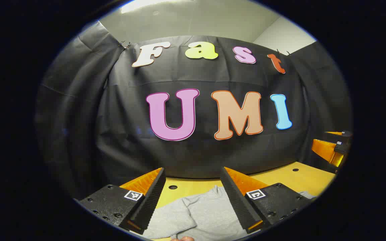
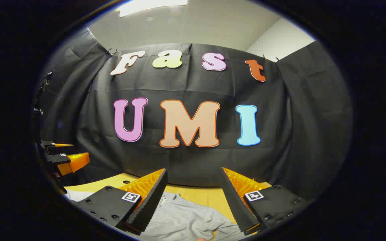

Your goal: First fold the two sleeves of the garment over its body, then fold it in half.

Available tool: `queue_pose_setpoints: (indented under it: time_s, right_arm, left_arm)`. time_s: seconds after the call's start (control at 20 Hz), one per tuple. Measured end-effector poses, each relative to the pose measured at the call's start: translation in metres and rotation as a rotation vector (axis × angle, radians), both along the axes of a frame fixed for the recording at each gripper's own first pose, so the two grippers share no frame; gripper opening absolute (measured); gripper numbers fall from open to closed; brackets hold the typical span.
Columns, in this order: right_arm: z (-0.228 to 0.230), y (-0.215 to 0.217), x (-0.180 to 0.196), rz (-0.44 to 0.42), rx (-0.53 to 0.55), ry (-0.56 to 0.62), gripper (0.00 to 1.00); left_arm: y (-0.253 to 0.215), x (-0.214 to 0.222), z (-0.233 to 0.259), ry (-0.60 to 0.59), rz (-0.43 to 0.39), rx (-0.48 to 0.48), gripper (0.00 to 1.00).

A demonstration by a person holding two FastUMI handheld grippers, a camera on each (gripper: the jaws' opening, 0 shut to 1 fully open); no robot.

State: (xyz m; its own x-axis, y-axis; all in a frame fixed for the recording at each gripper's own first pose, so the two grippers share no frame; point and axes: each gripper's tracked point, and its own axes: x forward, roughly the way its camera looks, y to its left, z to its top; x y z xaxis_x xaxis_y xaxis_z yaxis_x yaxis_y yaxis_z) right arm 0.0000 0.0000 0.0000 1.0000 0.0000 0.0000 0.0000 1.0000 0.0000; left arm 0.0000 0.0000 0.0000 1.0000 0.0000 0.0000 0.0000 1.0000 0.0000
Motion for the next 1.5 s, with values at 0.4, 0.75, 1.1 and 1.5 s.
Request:
queue_pose_setpoints:
  time_s: [0.4,0.75,1.1,1.5]
  right_arm:
    - [-0.003,0.021,0.009,0.047,0.009,0.0,0.98]
    - [-0.007,0.016,0.014,0.027,0.012,0.009,0.97]
    - [-0.019,-0.017,0.006,0.002,-0.033,0.066,0.97]
    - [-0.053,-0.093,-0.019,-0.1,-0.141,0.17,0.98]
  left_arm:
    - [0.011,-0.002,0.002,-0.006,0.015,0.035,0.96]
    - [0.015,0.003,-0.004,-0.008,0.023,0.041,0.99]
    - [0.005,0.008,-0.005,-0.004,-0.004,0.049,0.96]
    - [-0.022,0.011,-0.017,0.015,-0.061,0.038,0.96]
